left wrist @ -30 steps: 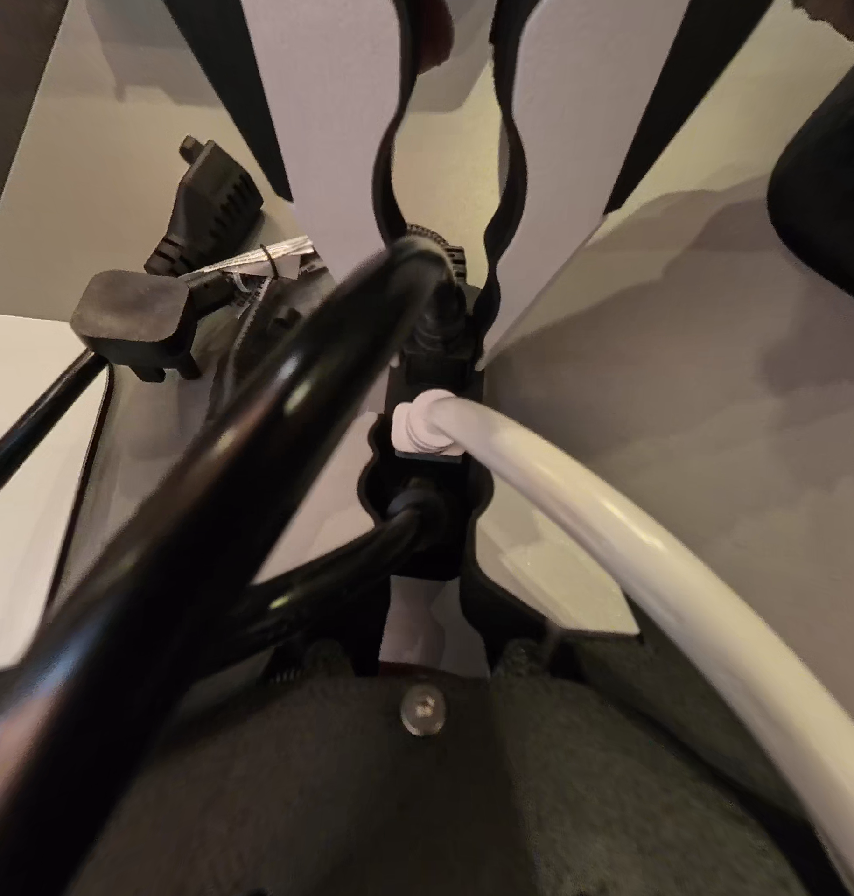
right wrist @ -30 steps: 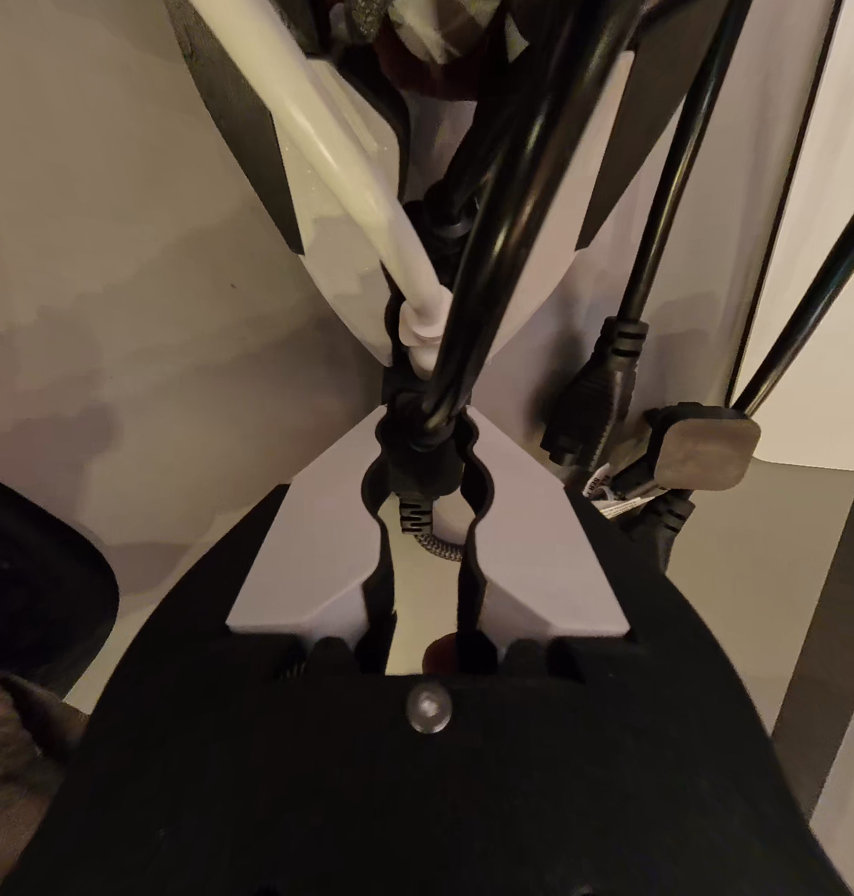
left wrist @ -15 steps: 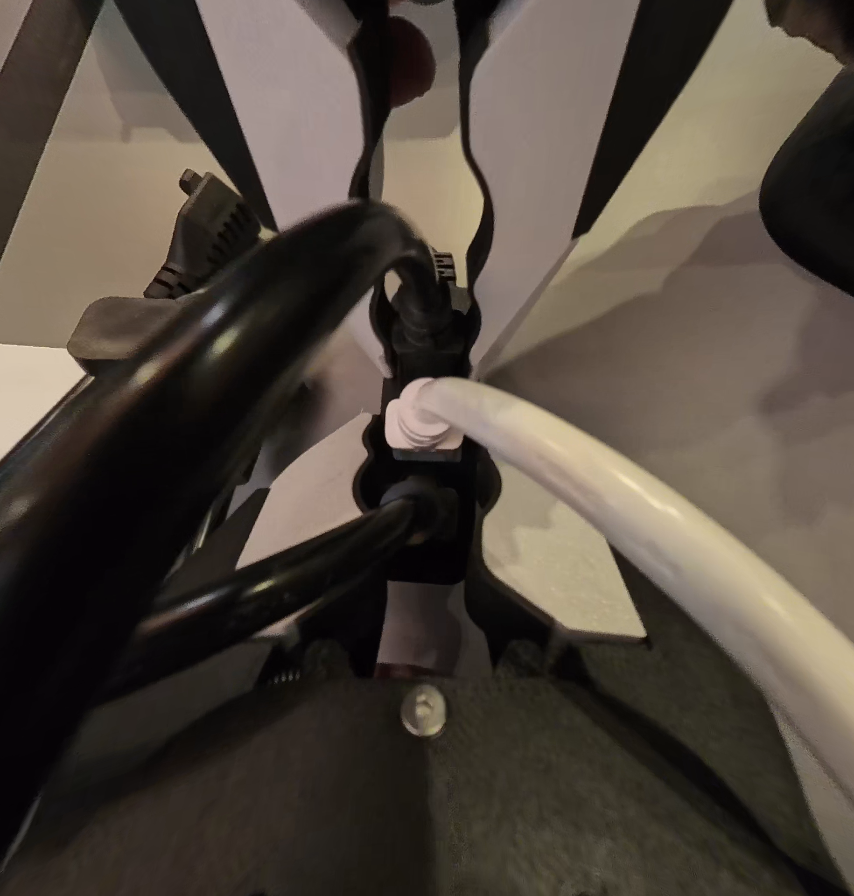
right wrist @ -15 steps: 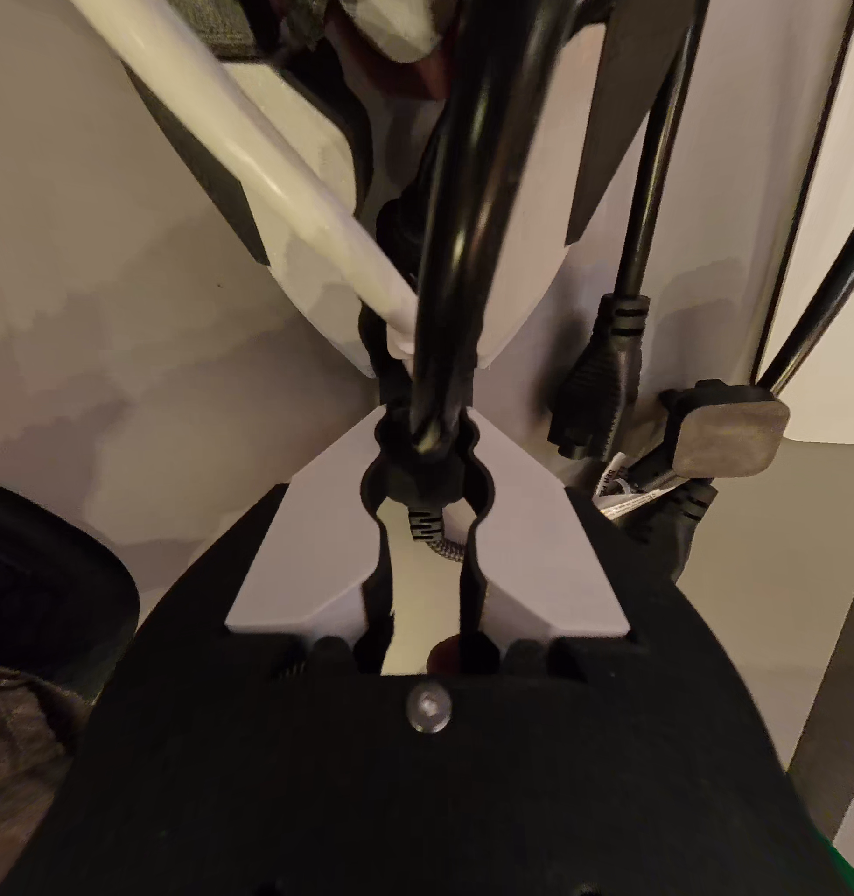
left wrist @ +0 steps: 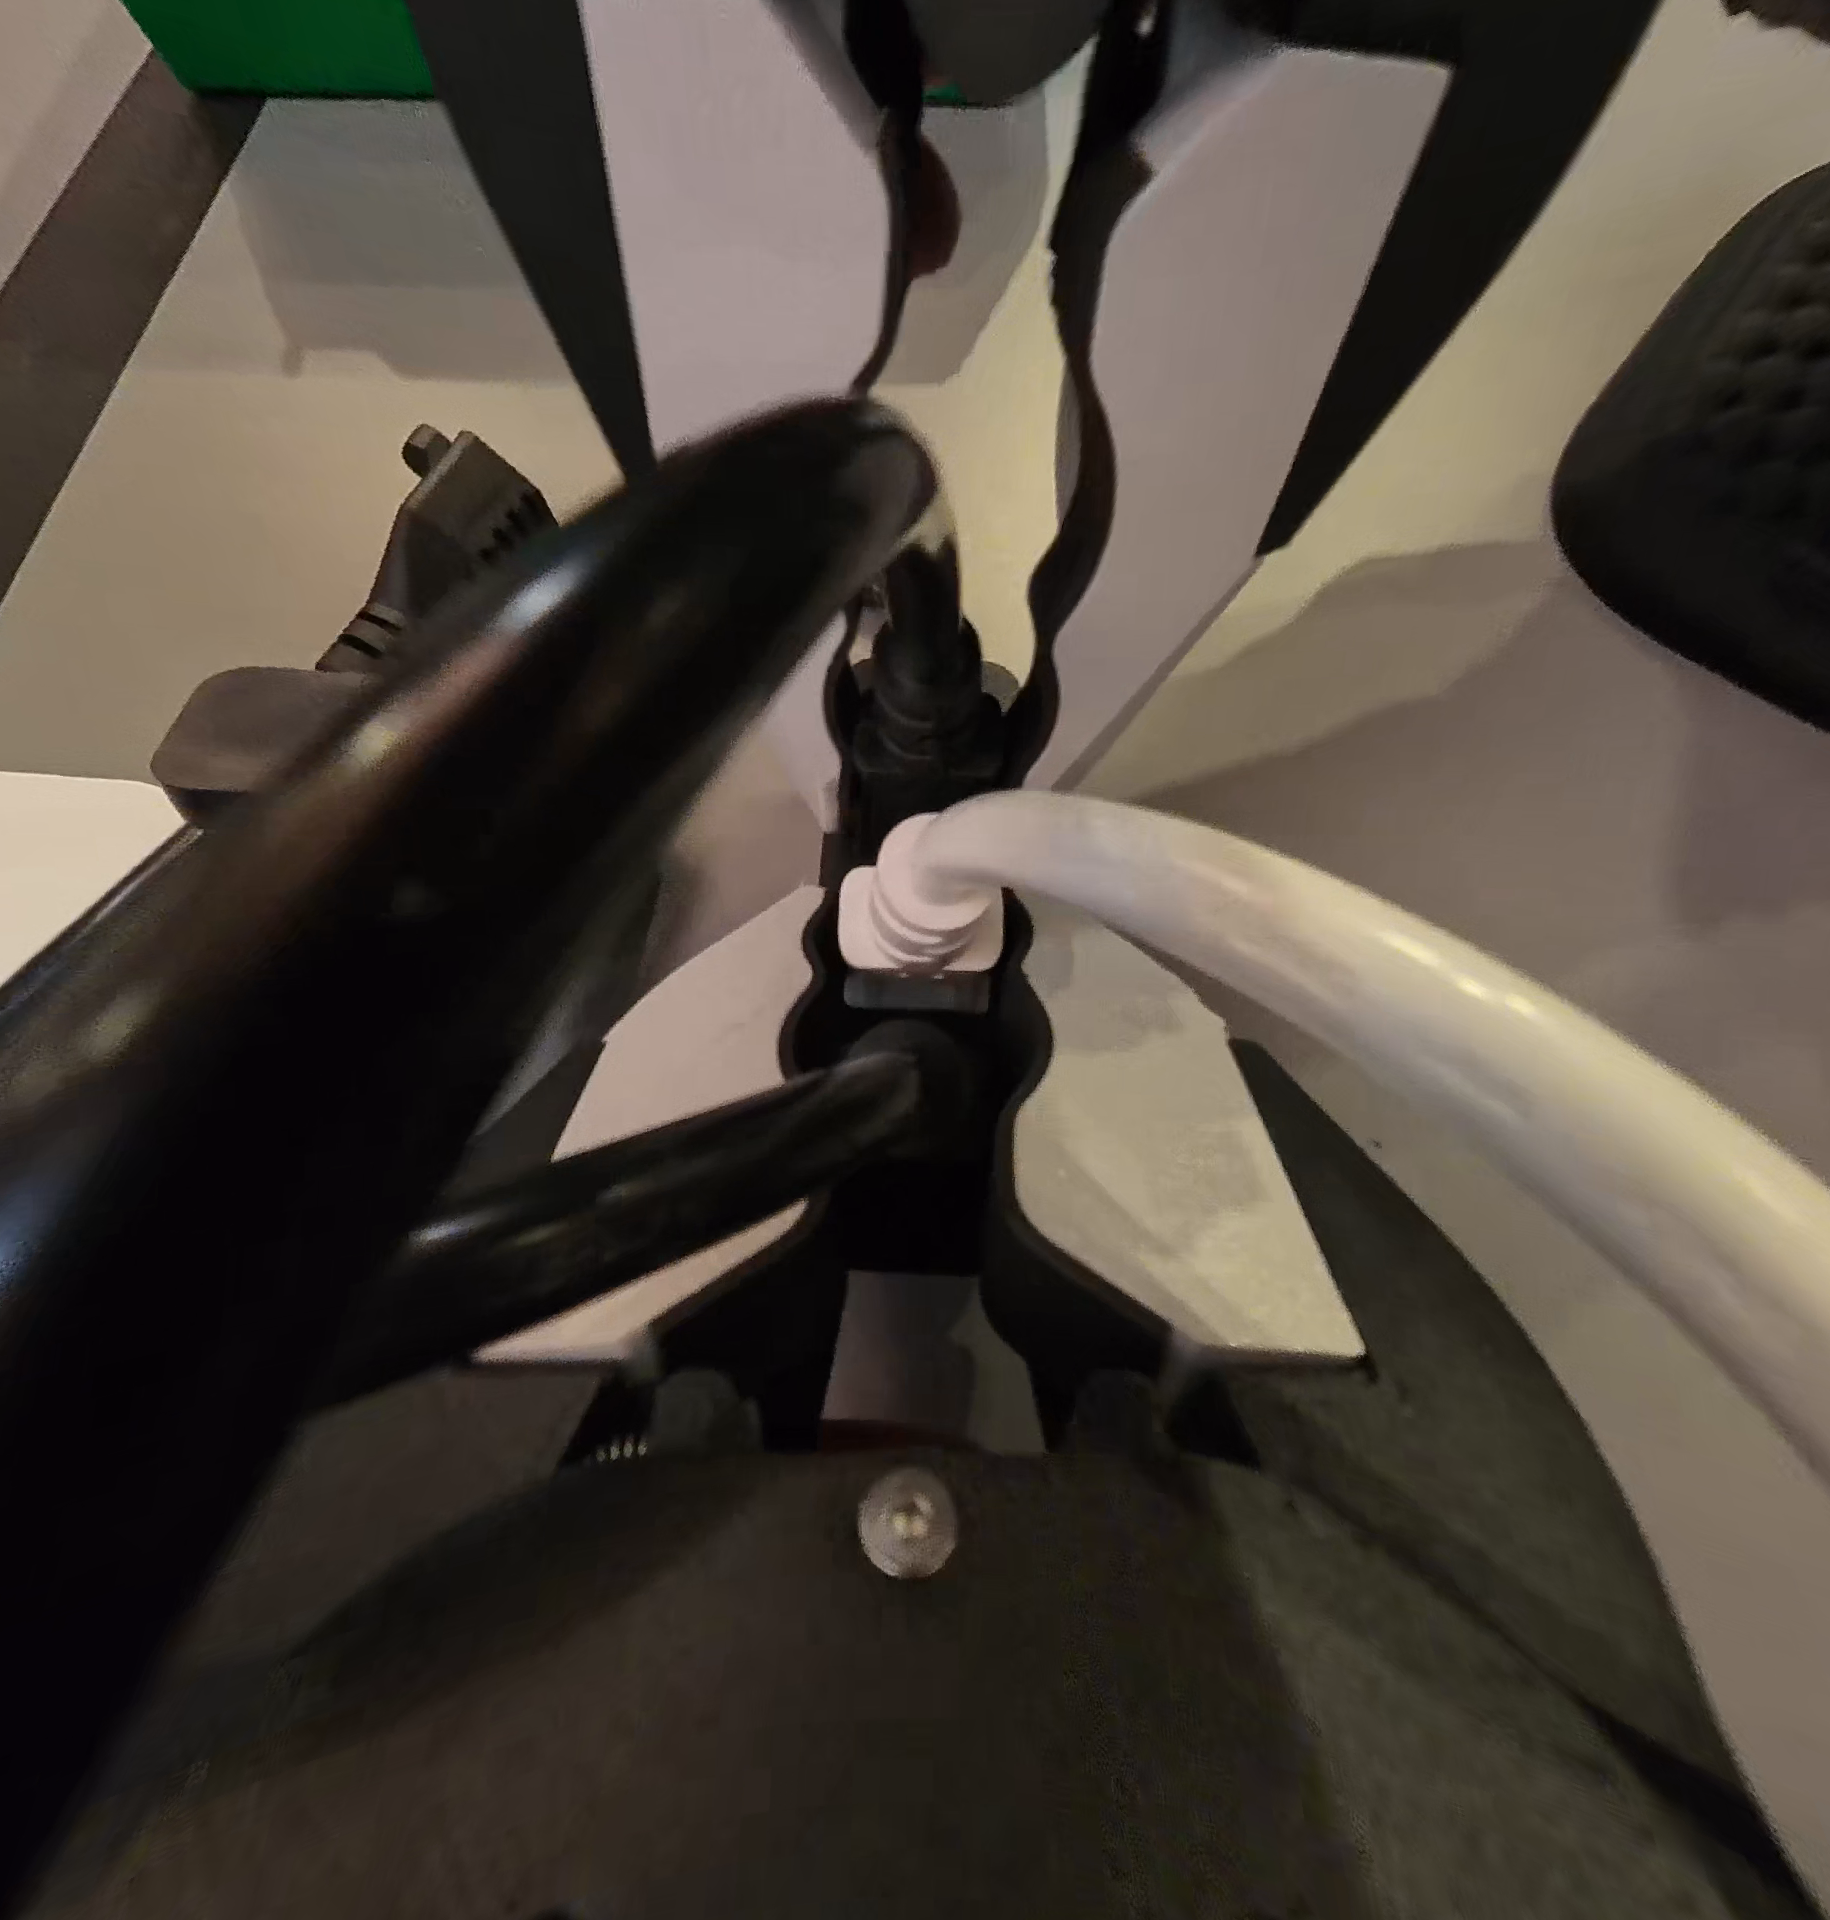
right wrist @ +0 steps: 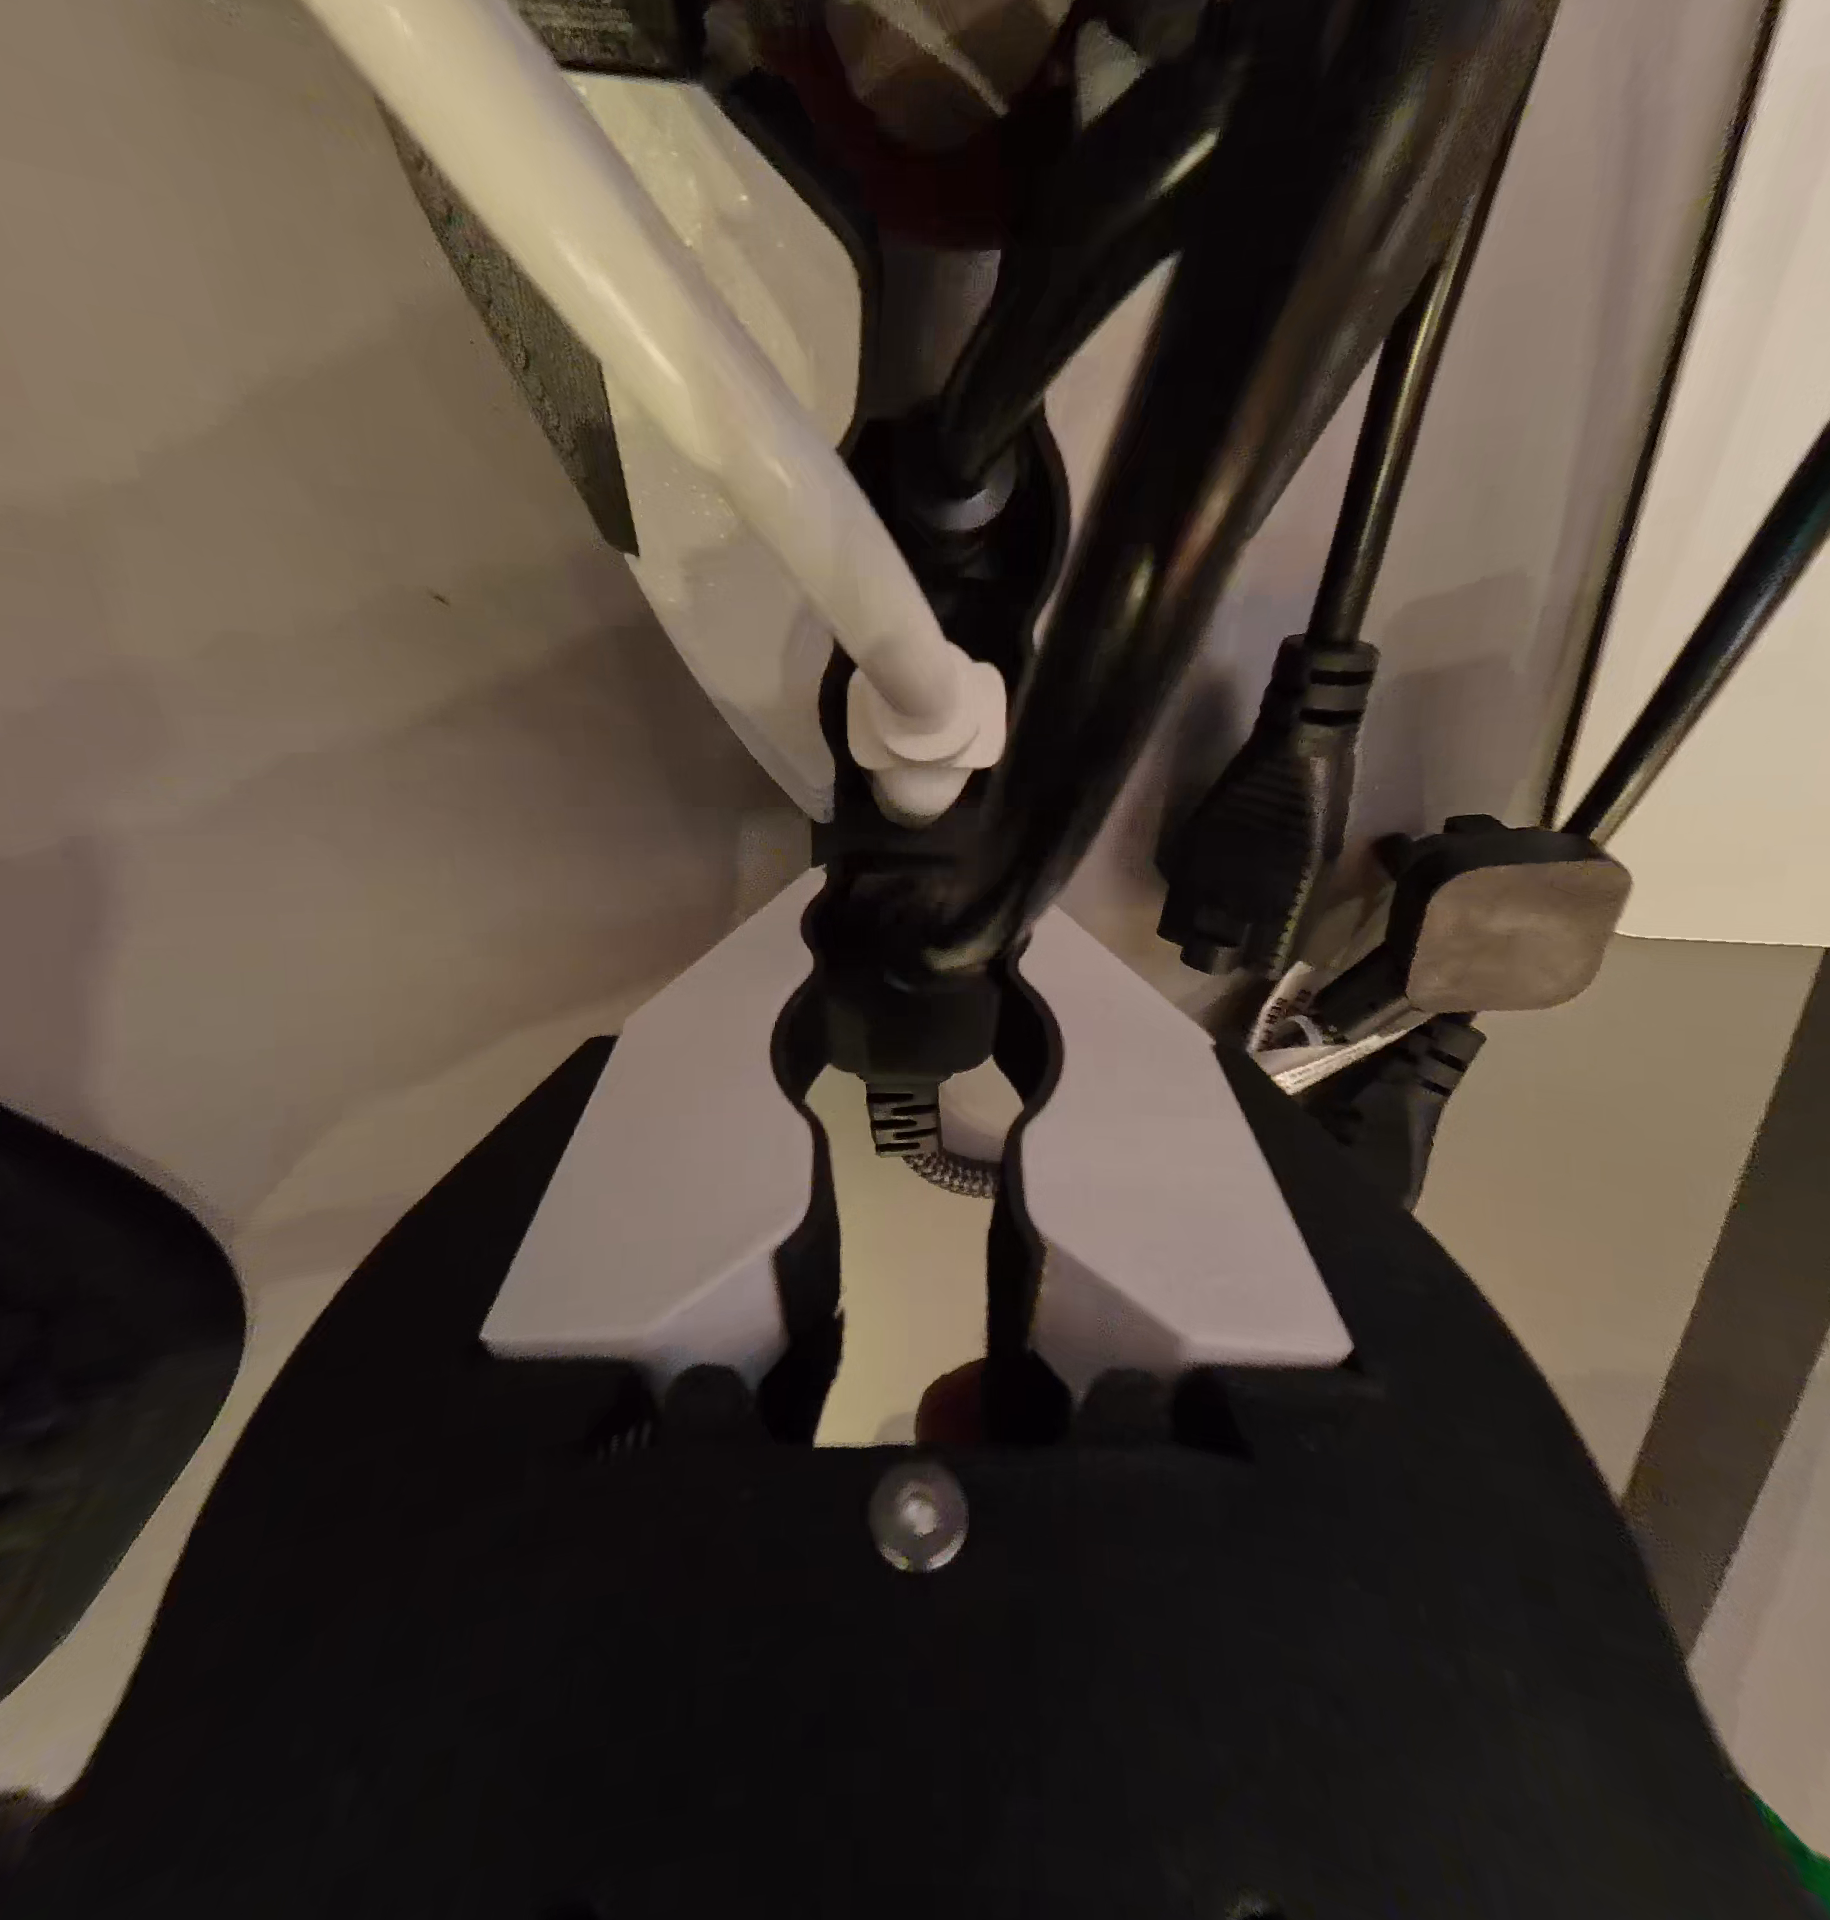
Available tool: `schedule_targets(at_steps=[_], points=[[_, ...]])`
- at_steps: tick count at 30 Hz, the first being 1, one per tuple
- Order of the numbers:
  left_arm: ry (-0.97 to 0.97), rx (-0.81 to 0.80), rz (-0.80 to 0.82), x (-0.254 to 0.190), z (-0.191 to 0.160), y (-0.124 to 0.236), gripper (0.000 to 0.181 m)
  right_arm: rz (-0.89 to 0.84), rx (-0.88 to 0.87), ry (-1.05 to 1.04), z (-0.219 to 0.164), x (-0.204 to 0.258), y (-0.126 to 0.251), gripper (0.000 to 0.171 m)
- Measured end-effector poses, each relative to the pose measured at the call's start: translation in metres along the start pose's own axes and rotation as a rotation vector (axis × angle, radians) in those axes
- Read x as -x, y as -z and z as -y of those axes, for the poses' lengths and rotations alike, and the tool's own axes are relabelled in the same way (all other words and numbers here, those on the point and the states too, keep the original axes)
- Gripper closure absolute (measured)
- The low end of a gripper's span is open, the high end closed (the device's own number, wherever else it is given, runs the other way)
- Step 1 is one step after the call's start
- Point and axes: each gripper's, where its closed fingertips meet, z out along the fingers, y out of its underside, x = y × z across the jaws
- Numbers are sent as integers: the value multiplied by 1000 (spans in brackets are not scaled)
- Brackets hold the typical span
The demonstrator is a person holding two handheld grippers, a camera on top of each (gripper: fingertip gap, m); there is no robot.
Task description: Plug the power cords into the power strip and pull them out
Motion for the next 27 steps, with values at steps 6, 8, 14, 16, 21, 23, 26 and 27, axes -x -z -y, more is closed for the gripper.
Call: schedule_targets(at_steps=[6,8,14,16,21,23,26,27], points=[[-11,10,37,3,1,0,157,-64,47,11,-2,-1,1,147],[-16,22,47,5,-1,0,146,-33,40,-5,-1,0,1,148],[-28,89,15,1,-16,0,141,56,-45,-22,1,0,-1,148],[-32,100,14,1,-16,0,141,62,-53,-33,1,0,-1,148],[-33,108,18,2,-16,-1,141,46,-48,-58,3,0,-2,148],[-37,101,23,2,-15,-1,141,36,-24,-43,2,0,-2,148],[-52,99,33,3,-15,-1,139,53,-2,-37,1,0,-2,148],[-46,90,37,4,-14,-1,136,60,2,-37,1,0,-2,148]])
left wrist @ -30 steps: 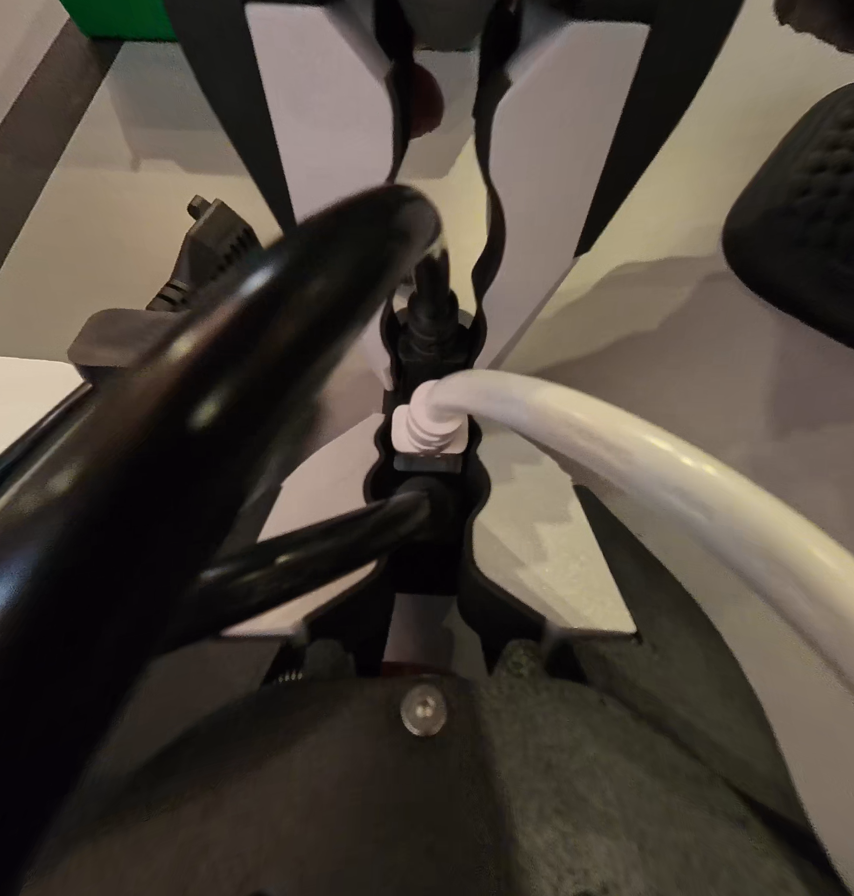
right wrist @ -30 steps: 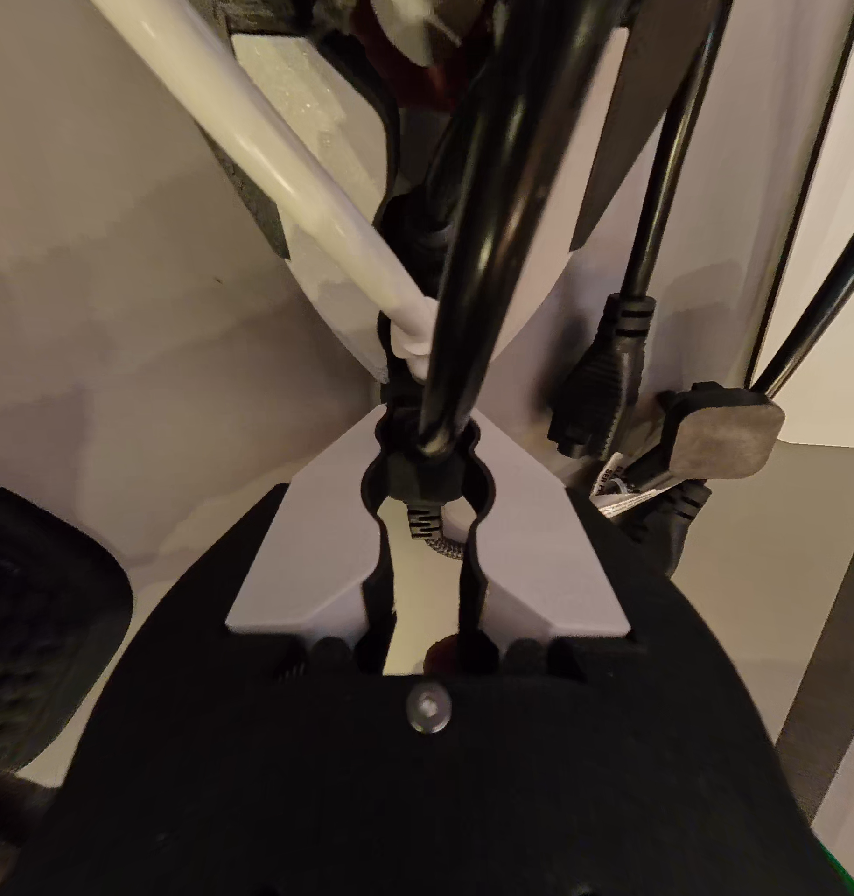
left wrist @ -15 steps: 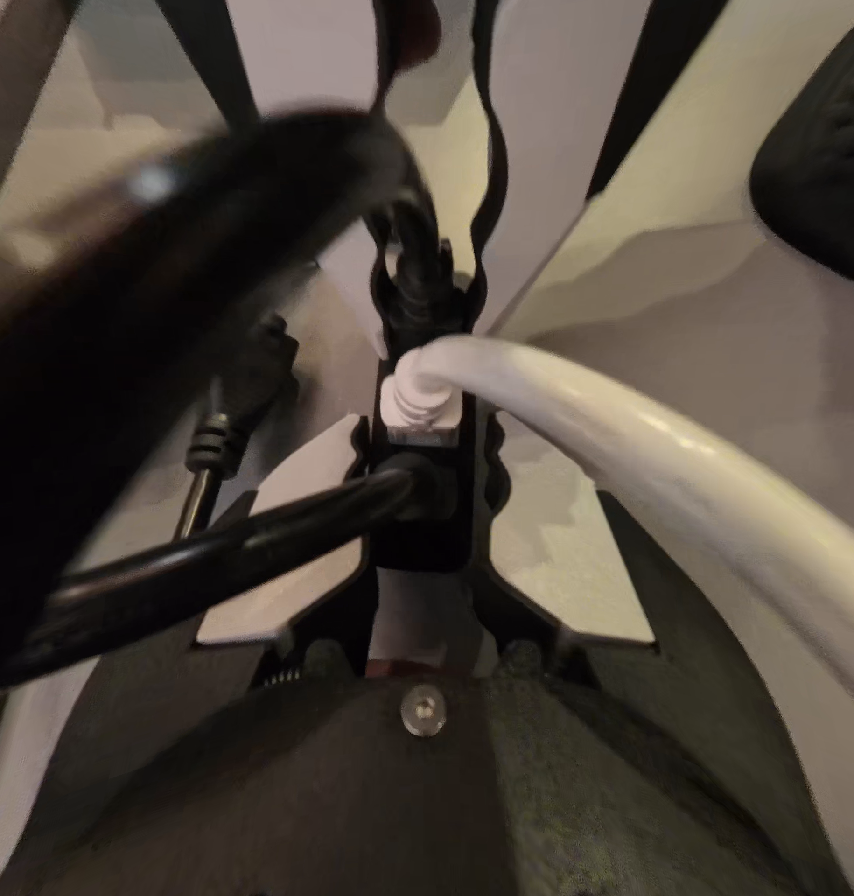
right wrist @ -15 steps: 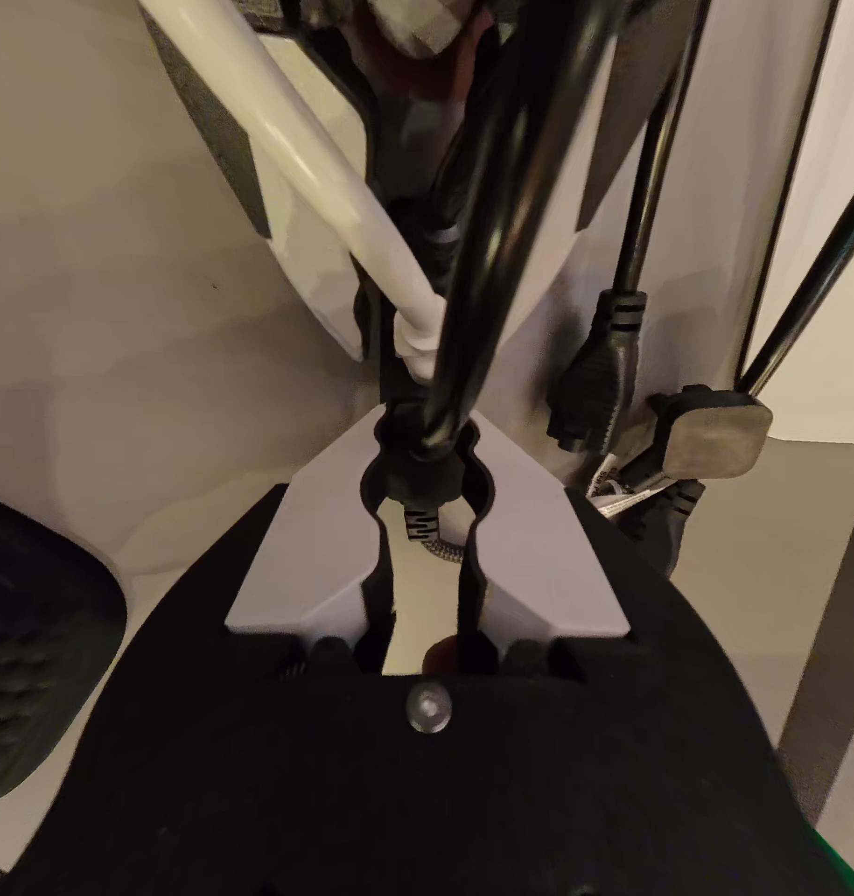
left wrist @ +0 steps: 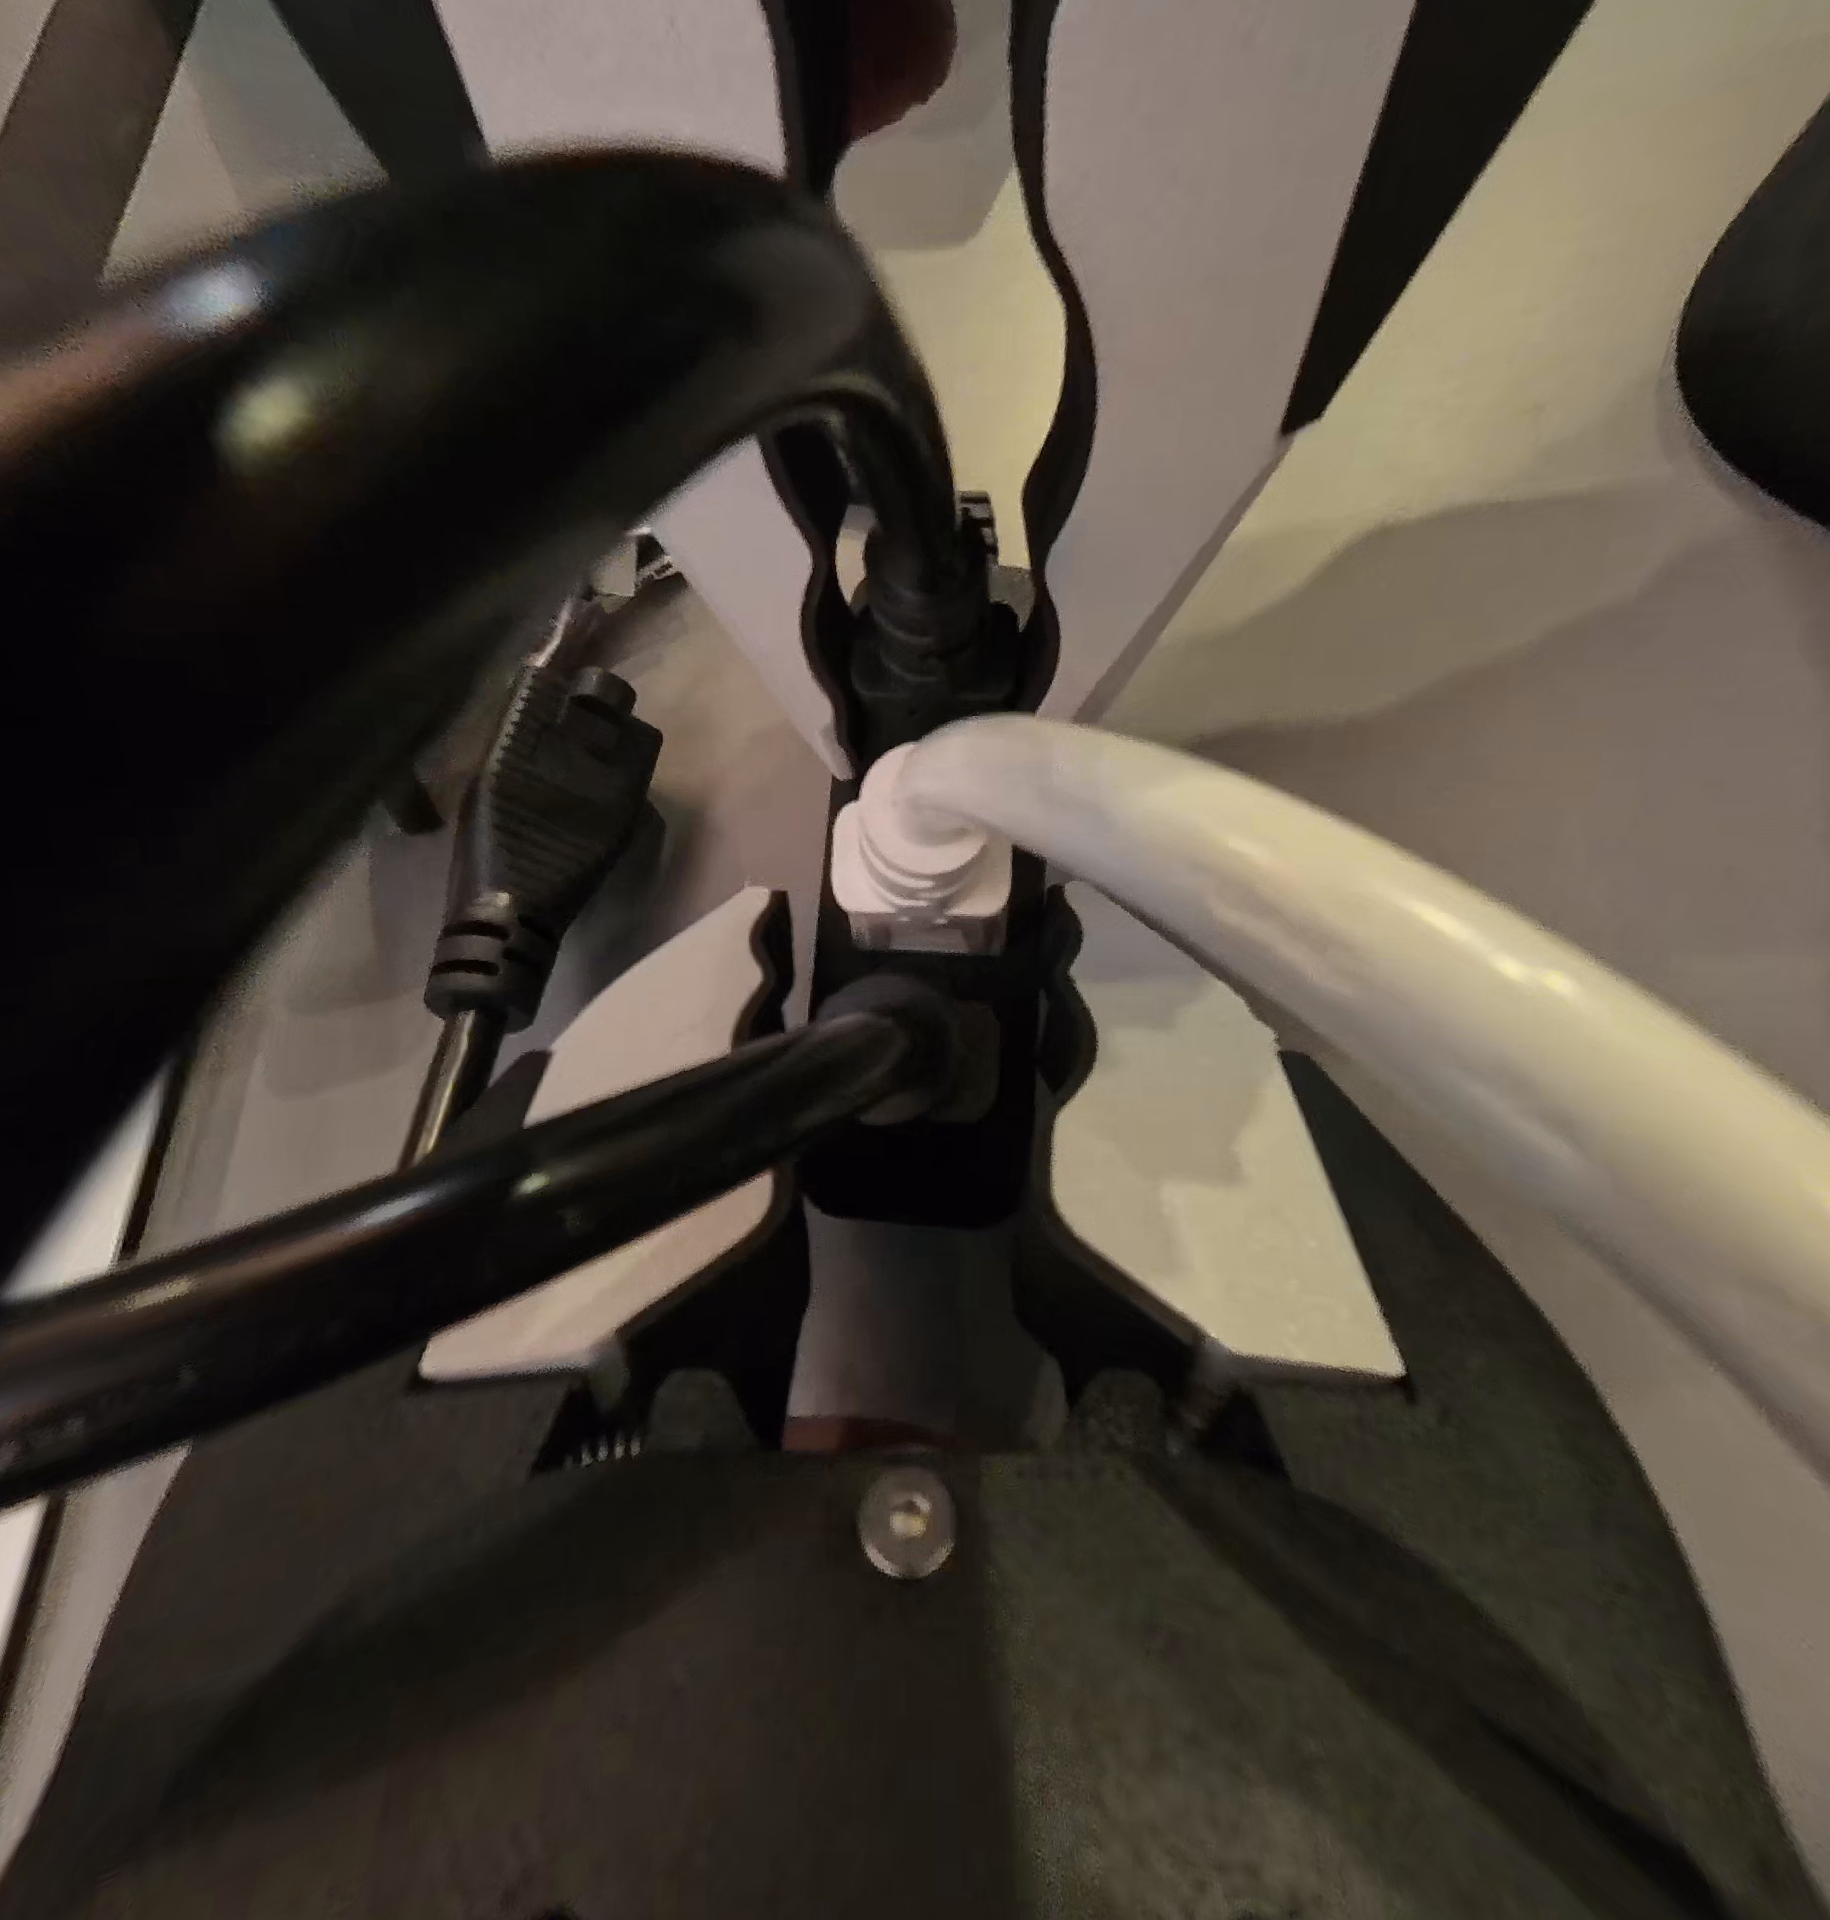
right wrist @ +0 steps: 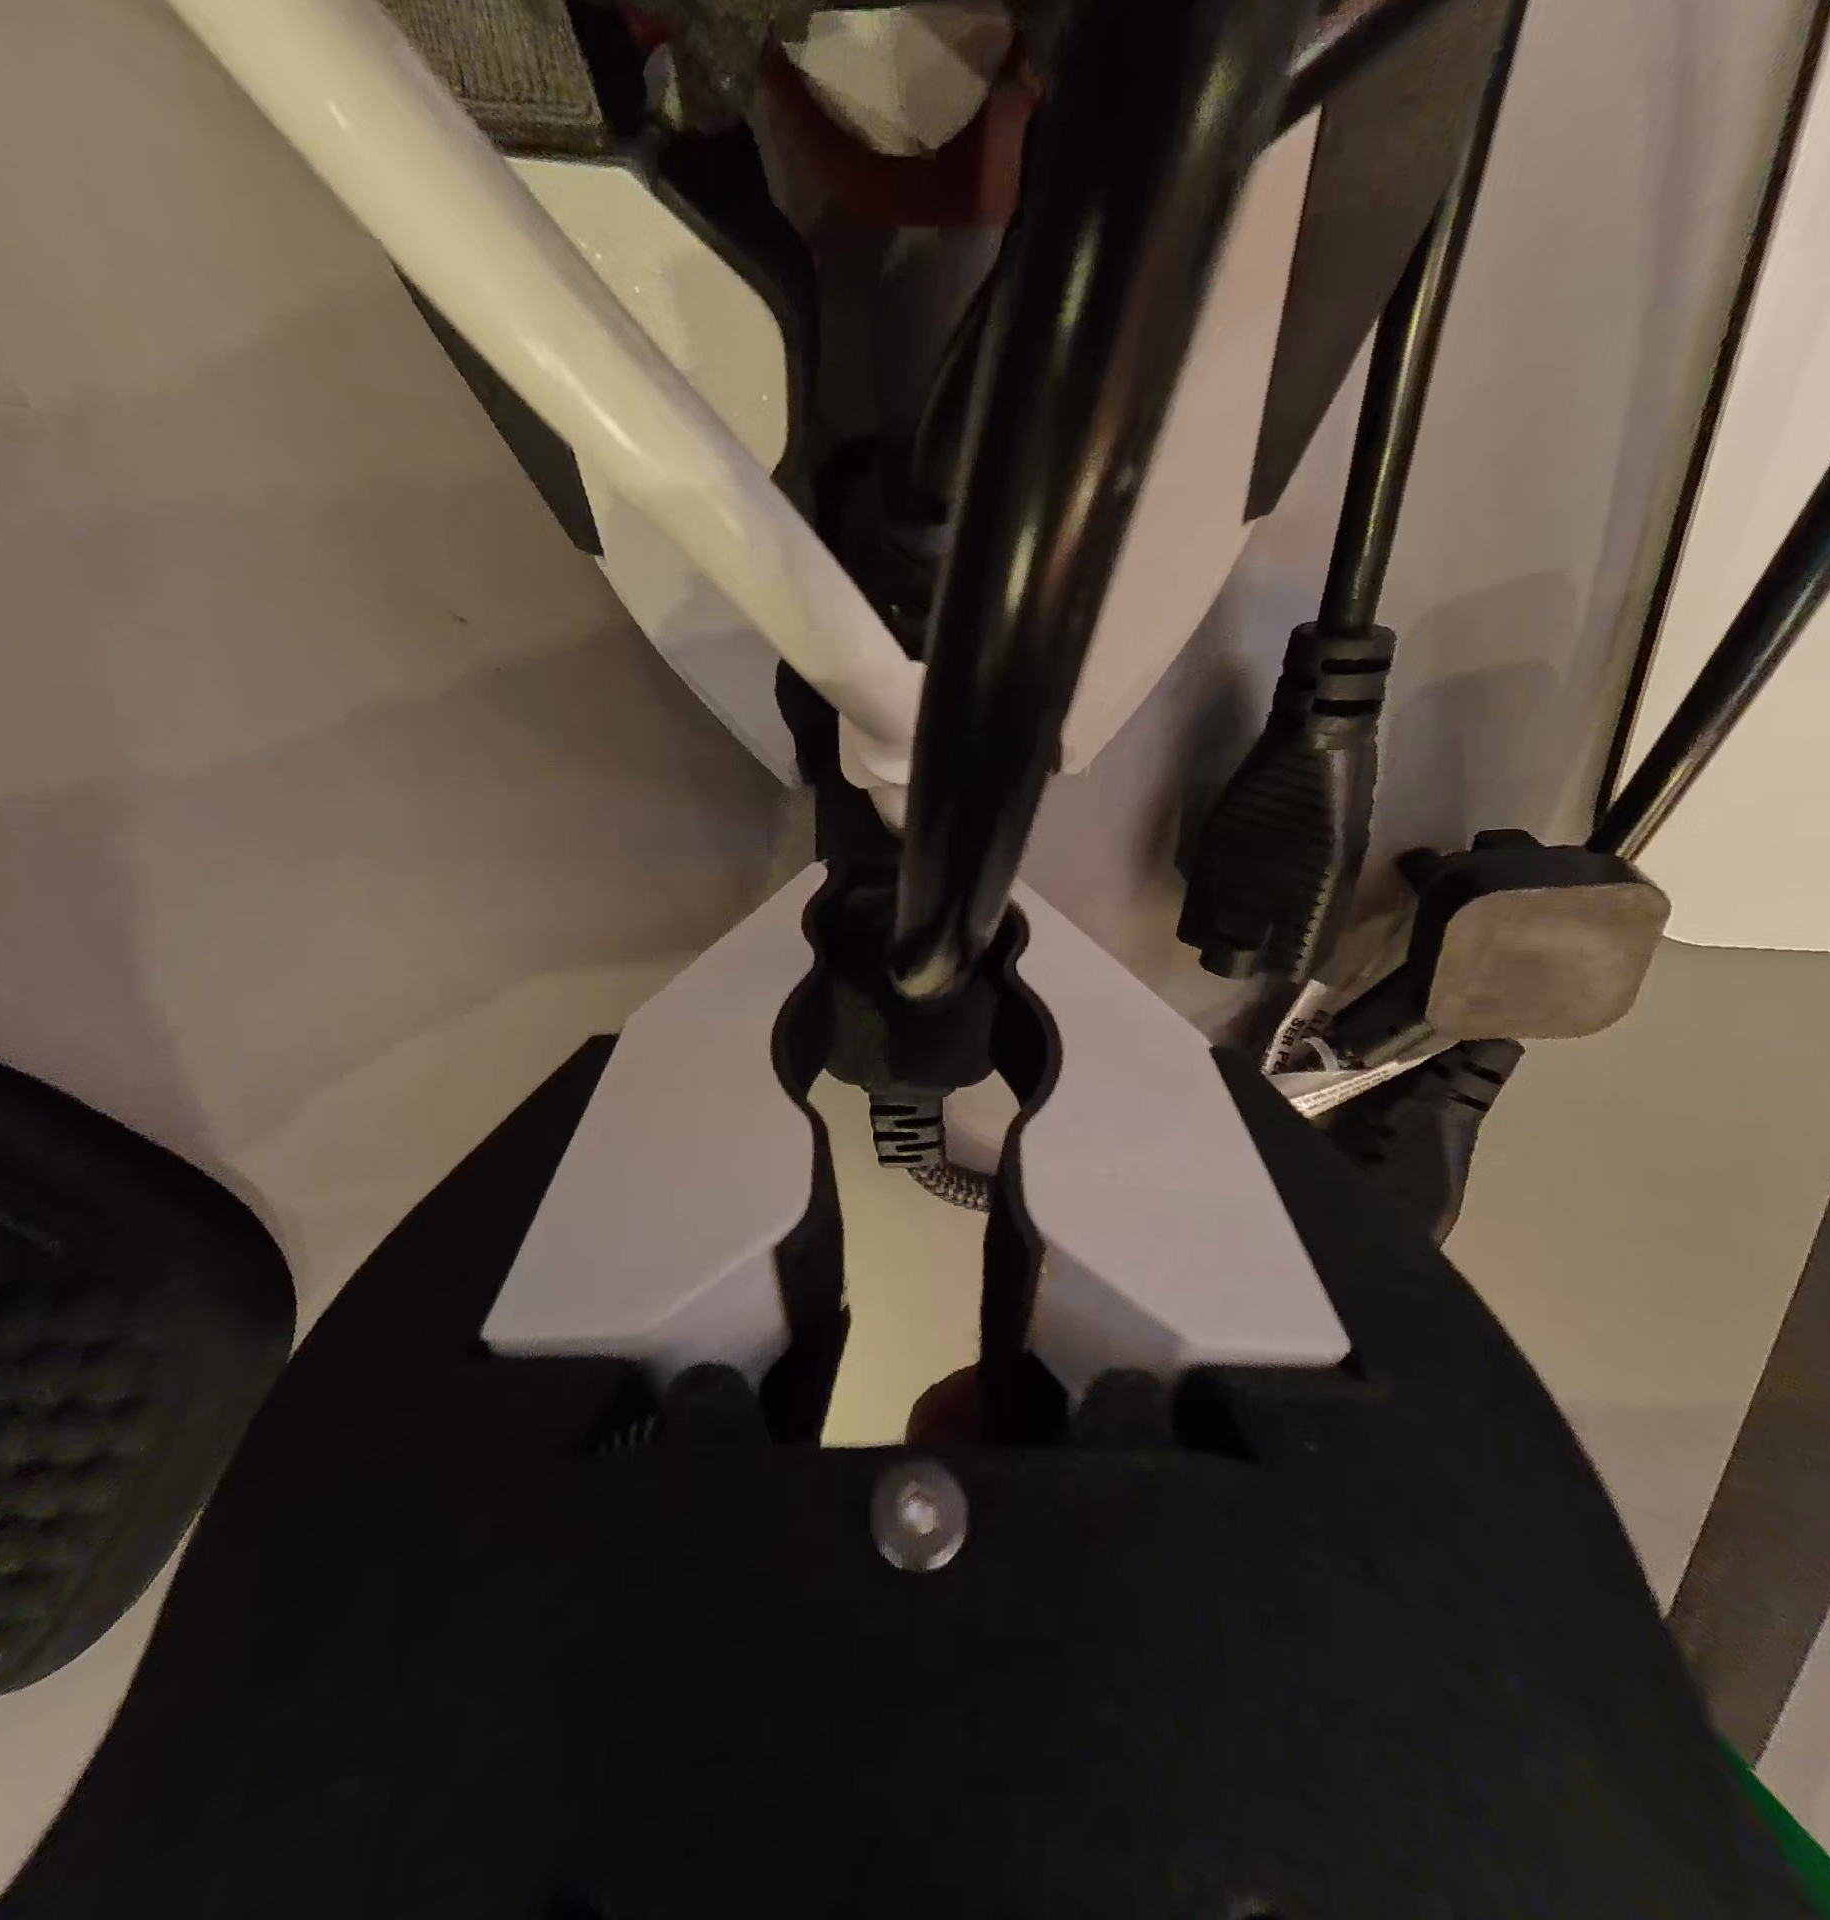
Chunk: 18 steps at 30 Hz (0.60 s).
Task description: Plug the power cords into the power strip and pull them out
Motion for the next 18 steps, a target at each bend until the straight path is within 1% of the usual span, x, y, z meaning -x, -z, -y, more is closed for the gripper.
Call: schedule_targets(at_steps=[3,4,6,8,18], points=[[27,-48,-36,-3,6,6,143,4,-5,2,0,0,0,148],[30,-71,-22,0,8,10,143,3,-13,-4,0,0,0,148],[42,-105,-35,2,10,17,151,2,-33,-16,0,0,0,148],[27,-110,-47,-1,11,16,156,1,-46,-19,1,0,0,148],[-2,-62,-34,-2,11,13,156,1,23,-5,-2,0,0,148]])
